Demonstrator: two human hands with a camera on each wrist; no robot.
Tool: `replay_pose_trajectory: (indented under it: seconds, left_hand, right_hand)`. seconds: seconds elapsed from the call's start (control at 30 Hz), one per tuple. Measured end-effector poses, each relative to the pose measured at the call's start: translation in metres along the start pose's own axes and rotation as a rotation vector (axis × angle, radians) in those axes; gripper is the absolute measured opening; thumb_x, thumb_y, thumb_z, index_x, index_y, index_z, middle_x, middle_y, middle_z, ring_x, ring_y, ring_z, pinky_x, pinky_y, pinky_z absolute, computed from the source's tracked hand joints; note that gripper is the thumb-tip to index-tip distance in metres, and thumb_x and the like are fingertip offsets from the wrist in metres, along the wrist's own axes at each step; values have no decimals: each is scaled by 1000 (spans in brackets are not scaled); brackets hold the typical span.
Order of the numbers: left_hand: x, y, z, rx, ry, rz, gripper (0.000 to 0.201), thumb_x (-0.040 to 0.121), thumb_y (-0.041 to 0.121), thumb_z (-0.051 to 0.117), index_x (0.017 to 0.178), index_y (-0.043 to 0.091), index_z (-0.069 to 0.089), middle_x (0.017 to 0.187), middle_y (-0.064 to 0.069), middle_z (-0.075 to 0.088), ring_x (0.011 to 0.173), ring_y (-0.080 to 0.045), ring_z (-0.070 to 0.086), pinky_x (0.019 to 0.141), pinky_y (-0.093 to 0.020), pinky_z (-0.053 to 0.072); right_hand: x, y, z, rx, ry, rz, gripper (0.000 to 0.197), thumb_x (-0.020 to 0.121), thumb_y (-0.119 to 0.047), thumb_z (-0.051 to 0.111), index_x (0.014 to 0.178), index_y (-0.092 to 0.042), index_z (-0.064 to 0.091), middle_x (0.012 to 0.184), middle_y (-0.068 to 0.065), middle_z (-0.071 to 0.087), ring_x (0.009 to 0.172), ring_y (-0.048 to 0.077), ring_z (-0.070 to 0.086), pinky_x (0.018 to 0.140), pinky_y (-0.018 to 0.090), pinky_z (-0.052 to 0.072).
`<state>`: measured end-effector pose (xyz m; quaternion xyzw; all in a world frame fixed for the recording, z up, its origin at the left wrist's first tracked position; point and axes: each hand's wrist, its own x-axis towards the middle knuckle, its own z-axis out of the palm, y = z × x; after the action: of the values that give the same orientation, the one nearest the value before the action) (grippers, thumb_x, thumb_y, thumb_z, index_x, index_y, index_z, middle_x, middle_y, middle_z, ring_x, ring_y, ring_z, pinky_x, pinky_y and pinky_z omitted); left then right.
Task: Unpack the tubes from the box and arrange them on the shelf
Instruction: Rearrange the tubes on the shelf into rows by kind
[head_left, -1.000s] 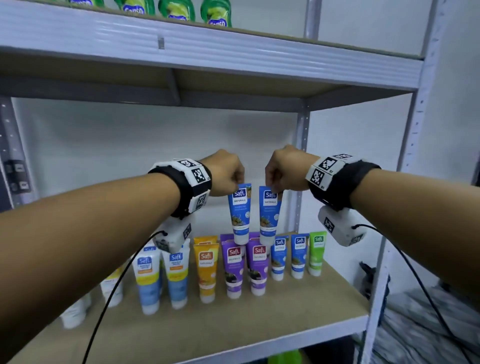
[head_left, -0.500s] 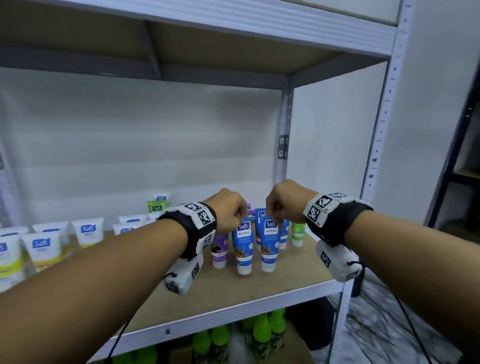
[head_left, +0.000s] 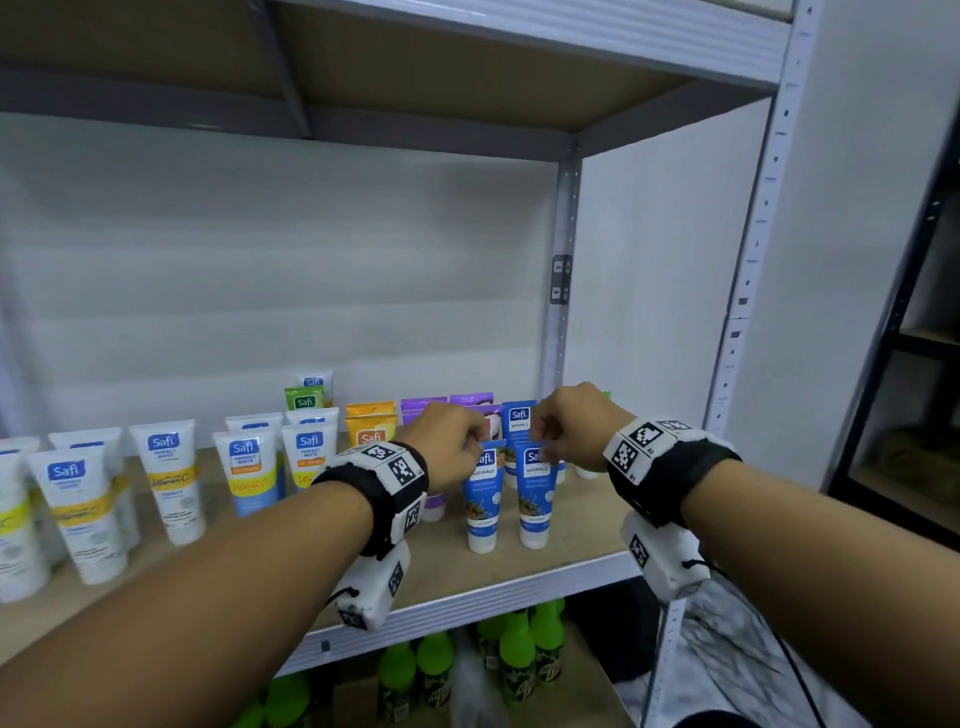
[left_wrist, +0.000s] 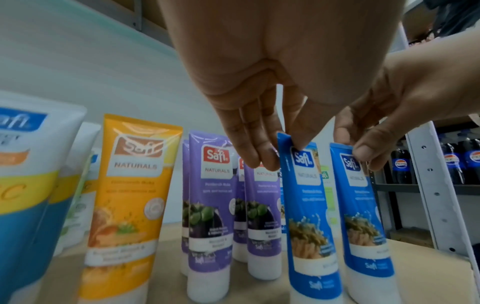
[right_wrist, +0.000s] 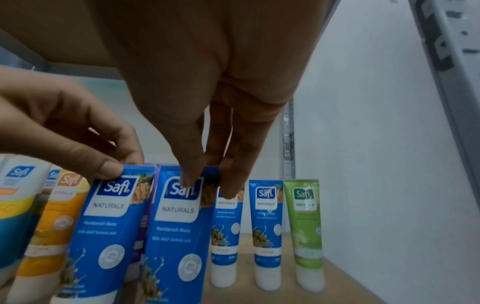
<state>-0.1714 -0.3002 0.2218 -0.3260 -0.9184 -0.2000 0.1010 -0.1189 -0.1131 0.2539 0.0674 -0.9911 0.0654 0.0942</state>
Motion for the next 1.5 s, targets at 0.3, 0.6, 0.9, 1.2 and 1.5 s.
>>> replay_pose_trajectory:
  seconds: [0.3, 0.6, 0.9, 1.2, 1.5]
  left_hand:
    - [-30, -8, 43, -369, 83, -181, 39, 79, 23, 76, 114, 19, 58, 96, 9, 62, 87, -8, 60, 74, -22, 50]
    - [-28, -17, 64, -398, 85, -280, 38, 71, 23, 83, 104, 15, 66, 95, 2, 71, 83, -9, 66, 79, -25, 55]
    - [-19, -19, 69, -349, 129, -287, 37, 76, 25, 80, 108, 15, 63, 101, 1, 70, 82, -6, 62, 77, -19, 51]
    - [-14, -24, 70, -349, 98, -287, 39, 76, 26, 80, 109, 15, 63, 102, 1, 70, 84, -6, 62, 79, -21, 53]
    - [-14, -25, 69, -363, 76, -285, 42, 78, 25, 78, 115, 14, 63, 107, 0, 70, 84, -5, 61, 78, -18, 51]
  right_hand:
    - [-29, 7, 56, 489, 79, 302, 65, 65, -21, 88, 117, -19, 50, 95, -9, 59, 78, 7, 57, 57, 12, 39]
    - [-17, 14, 97, 591, 95, 403, 40, 60, -17, 90, 88, -20, 61, 80, -7, 66, 78, 13, 66, 77, 30, 57]
    - [24, 24, 105, 425, 84, 490, 55, 59, -29, 90, 105, -14, 65, 104, 3, 70, 95, 19, 66, 83, 32, 55]
    - [50, 26, 107, 363, 66, 564, 58, 61, -31, 90, 107, -10, 62, 108, 7, 67, 99, 21, 64, 76, 27, 51]
    - [58, 27, 110, 367, 70, 585, 59, 61, -29, 90, 107, -8, 61, 109, 7, 66, 100, 21, 64, 79, 28, 51]
